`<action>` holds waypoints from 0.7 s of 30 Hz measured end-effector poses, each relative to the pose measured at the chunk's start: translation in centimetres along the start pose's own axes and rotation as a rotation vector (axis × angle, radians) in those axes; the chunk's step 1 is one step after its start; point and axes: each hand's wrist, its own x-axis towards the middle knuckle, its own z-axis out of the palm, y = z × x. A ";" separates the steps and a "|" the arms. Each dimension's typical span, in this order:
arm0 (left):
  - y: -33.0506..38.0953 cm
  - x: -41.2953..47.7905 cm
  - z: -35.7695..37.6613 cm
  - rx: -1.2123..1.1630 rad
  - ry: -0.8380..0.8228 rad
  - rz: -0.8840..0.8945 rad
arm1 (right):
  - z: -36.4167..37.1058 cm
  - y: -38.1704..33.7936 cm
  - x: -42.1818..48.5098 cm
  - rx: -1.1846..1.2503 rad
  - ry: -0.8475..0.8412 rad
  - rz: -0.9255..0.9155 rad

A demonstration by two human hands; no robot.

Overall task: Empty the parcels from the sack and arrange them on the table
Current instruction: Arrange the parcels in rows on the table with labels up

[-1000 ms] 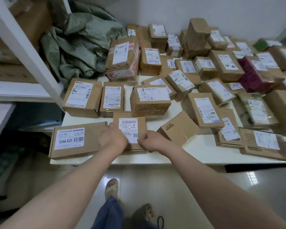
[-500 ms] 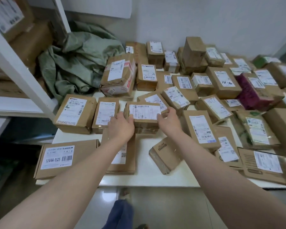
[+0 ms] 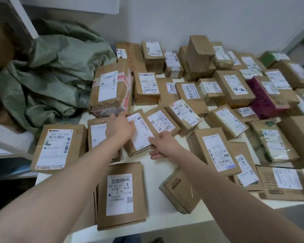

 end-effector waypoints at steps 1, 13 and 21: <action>0.1 0.1 0.1 0.009 0.007 0.013 | 0.3 0.1 0.2 -0.039 -0.014 0.007; 0.5 0.4 1.7 0.358 0.057 0.096 | -2.0 -1.0 1.3 -0.515 -0.416 0.201; -2.6 0.9 4.3 0.129 -0.114 0.081 | -3.9 -4.3 5.2 -0.983 0.222 -0.181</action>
